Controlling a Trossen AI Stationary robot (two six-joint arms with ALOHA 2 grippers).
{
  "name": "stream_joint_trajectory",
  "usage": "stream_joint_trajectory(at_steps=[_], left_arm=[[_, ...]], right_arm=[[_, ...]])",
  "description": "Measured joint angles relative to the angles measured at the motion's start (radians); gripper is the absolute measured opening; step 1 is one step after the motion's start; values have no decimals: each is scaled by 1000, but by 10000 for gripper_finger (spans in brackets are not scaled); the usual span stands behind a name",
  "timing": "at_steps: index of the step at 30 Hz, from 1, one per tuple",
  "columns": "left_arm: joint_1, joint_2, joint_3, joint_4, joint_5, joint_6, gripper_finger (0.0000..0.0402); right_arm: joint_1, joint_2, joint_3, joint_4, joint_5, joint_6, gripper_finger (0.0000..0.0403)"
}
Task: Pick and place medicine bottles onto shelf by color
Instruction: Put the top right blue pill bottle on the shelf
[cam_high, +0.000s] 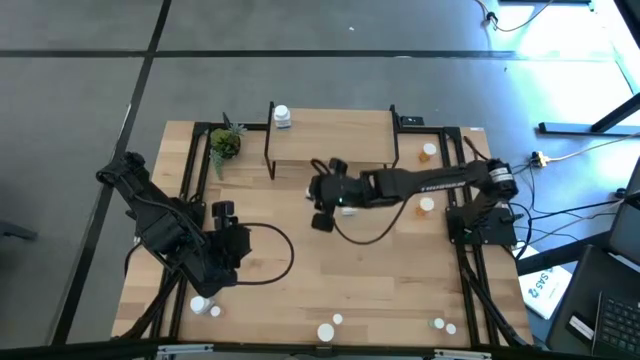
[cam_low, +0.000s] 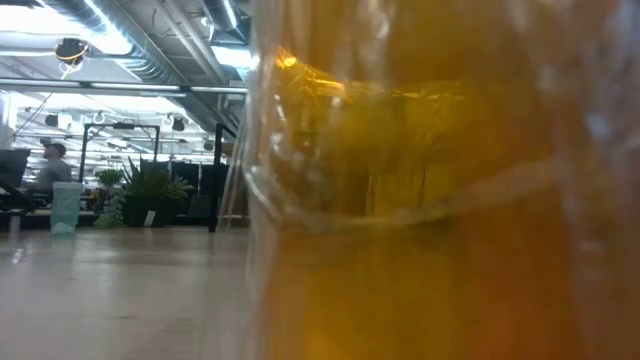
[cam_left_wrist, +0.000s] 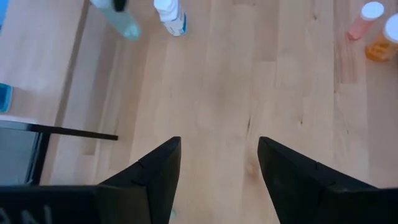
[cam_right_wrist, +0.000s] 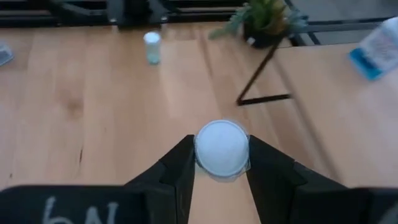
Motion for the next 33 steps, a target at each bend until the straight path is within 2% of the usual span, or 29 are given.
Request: stream_joint_trajectory(at_steps=[4,7,11,15,18,23,33], left_arm=[[0,0,0,0,-8,0,207],[1,0,0,0,-59,1,207],[1,0,0,4,-163,-9,207],[1,0,0,3,-236,-24,207],[1,0,0,3,-240,-24,207],[4,0,0,3,-240,-24,207],[60,0,0,-47,-236,-40,207]], right_arm=[[-45,2,122,-106,-1,0,129],[-81,2,182,-153,-1,0,129],[-126,3,218,-165,-6,1,129],[-198,6,224,-160,-77,-1,129],[-264,6,224,-155,-134,-2,129],[-347,28,225,-133,-142,-2,129],[-445,106,247,-27,-224,-29,129]])
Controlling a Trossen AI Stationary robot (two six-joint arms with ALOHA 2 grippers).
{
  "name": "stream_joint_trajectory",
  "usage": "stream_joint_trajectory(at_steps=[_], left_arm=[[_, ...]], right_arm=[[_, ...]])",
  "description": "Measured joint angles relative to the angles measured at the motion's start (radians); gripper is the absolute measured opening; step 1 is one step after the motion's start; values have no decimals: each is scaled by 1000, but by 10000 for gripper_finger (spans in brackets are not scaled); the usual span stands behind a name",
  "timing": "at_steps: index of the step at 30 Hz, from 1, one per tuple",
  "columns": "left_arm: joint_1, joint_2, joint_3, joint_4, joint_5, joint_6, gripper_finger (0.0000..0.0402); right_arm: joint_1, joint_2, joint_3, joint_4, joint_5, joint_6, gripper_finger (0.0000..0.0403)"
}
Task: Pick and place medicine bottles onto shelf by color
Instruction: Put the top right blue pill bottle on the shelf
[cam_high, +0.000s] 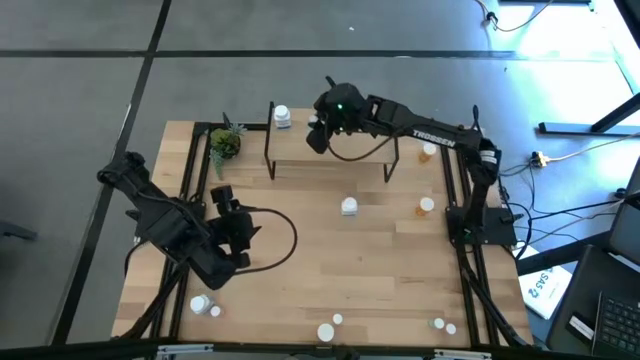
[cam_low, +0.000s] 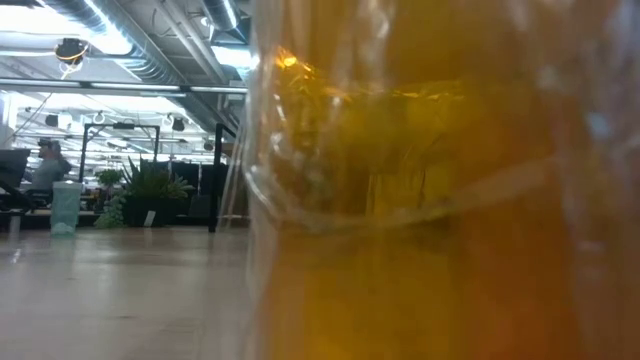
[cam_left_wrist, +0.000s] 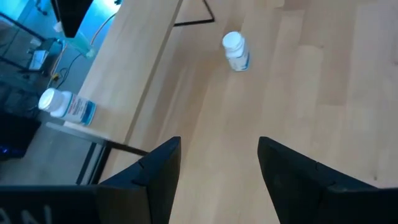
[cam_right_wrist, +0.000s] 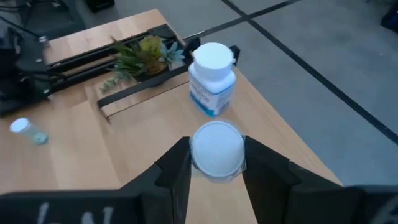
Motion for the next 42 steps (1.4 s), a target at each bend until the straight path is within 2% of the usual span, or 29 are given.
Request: stream_joint_trajectory(at_steps=[8,22,42], left_arm=[[51,0,0,-25,0,-5,207],[61,0,0,-25,4,-6,207],[61,0,0,-26,31,-6,207]], right_arm=[[-31,74,79,-31,1,-38,129],[-59,126,79,-1,-5,-161,129],[-60,213,75,71,-12,-216,129]])
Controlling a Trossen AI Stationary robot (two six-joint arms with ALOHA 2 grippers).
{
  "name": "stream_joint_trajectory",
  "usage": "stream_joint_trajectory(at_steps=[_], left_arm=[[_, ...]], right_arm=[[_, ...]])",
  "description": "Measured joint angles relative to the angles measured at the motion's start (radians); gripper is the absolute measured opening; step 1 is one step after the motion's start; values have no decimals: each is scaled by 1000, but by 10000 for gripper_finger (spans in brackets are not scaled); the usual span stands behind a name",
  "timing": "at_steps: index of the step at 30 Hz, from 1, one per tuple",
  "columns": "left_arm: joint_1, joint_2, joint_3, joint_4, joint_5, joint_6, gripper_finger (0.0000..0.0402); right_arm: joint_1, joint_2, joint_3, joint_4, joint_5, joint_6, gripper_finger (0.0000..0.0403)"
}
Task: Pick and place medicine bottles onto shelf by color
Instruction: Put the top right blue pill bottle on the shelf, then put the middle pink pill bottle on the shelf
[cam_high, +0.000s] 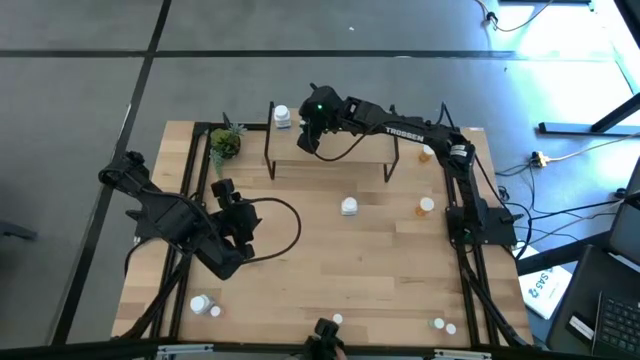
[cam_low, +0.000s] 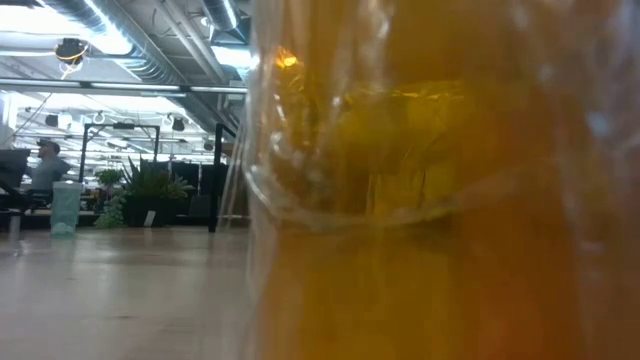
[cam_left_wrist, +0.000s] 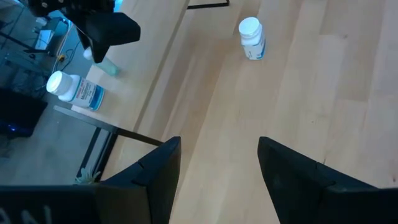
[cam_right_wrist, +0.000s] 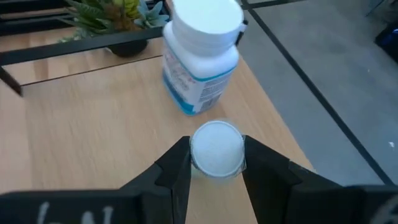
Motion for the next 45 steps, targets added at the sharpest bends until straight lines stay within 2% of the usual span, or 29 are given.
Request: stream_joint_trajectory(at_steps=[3,29,45], left_arm=[[0,0,0,-5,0,0,207],[0,0,0,-6,18,0,207],[0,0,0,-6,18,0,207]], right_arm=[[-1,0,0,6,50,0,129],[-3,0,0,5,34,7,130],[-3,0,-1,9,39,4,197]])
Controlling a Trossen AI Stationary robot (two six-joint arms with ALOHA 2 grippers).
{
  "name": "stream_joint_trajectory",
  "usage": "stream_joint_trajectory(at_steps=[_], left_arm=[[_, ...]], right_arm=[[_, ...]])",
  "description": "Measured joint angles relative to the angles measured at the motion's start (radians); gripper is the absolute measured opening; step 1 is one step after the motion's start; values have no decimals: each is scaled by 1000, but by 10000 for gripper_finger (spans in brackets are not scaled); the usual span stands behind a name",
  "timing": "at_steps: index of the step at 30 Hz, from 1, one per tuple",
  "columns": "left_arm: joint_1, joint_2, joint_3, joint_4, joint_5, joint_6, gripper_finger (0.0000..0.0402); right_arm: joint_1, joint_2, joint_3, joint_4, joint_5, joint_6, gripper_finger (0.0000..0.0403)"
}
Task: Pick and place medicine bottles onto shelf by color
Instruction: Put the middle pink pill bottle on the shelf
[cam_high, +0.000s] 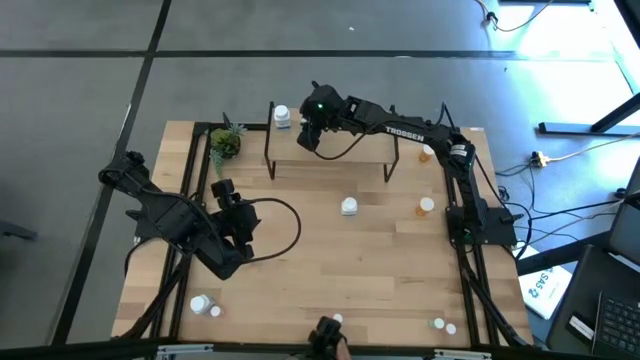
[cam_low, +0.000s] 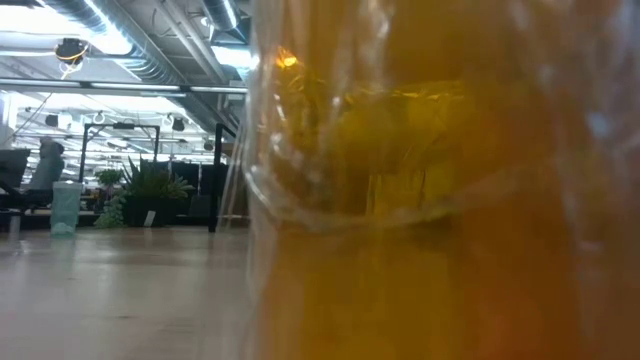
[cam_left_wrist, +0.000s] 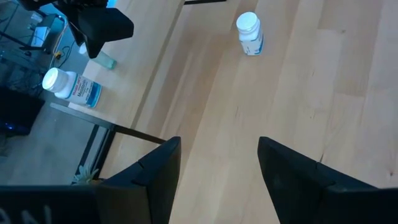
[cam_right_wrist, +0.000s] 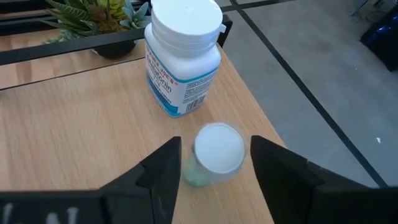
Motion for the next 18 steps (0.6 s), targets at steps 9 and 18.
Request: stream_joint_trajectory(at_steps=[9,18], left_arm=[[0,0,0,0,0,0,207],[0,0,0,0,0,0,207]], right_arm=[[0,0,19,20,29,0,201],[0,0,62,8,29,4,201]])
